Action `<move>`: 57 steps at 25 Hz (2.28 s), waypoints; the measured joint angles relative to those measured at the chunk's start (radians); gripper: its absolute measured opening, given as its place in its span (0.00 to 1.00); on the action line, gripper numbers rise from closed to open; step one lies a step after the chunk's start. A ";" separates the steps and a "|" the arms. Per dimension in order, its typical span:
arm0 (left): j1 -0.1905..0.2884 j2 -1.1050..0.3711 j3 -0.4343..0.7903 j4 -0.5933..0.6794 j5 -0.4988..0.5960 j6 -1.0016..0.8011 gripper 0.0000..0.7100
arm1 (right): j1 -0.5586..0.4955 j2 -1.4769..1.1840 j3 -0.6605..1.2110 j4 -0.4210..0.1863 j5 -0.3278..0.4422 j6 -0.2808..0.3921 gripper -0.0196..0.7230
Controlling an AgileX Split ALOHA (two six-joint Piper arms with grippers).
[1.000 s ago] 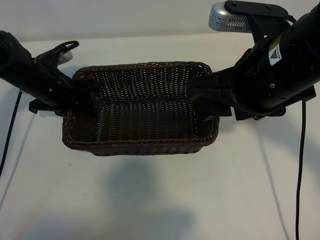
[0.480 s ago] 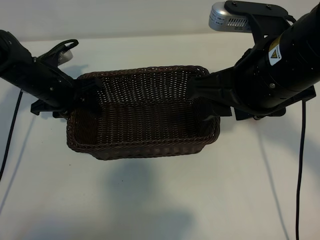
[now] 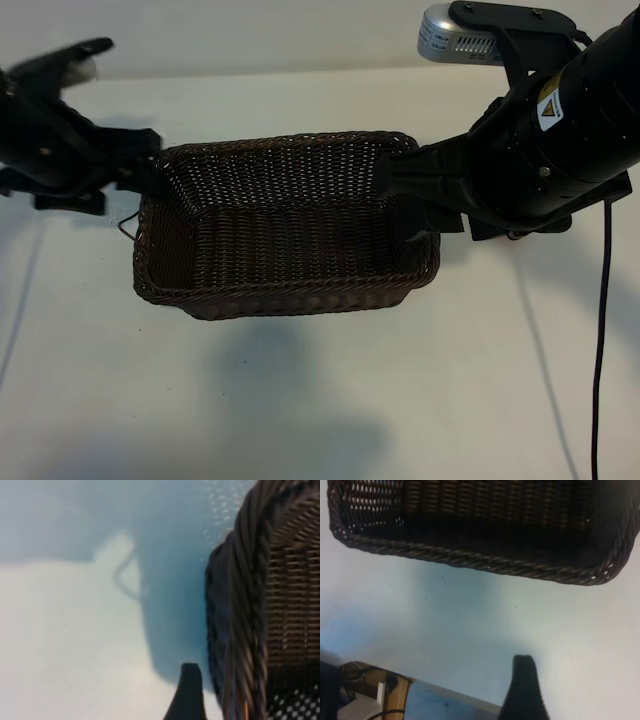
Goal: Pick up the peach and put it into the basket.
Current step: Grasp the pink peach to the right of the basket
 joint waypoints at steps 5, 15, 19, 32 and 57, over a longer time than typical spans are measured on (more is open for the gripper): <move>0.000 -0.144 0.000 0.025 0.079 -0.019 0.85 | 0.000 0.000 0.000 0.000 0.000 0.000 0.74; 0.000 -0.345 0.000 -0.025 0.197 -0.022 0.84 | 0.000 0.000 0.000 0.000 0.000 0.000 0.74; 0.000 -0.409 0.000 -0.042 0.246 -0.022 0.84 | 0.000 0.000 0.000 0.000 0.000 0.000 0.74; 0.000 -0.573 0.040 -0.159 0.281 -0.025 0.84 | 0.000 0.000 0.000 0.000 0.000 0.000 0.74; -0.209 -0.573 0.164 -0.174 0.157 -0.143 0.84 | 0.000 0.000 0.000 0.000 0.000 0.000 0.74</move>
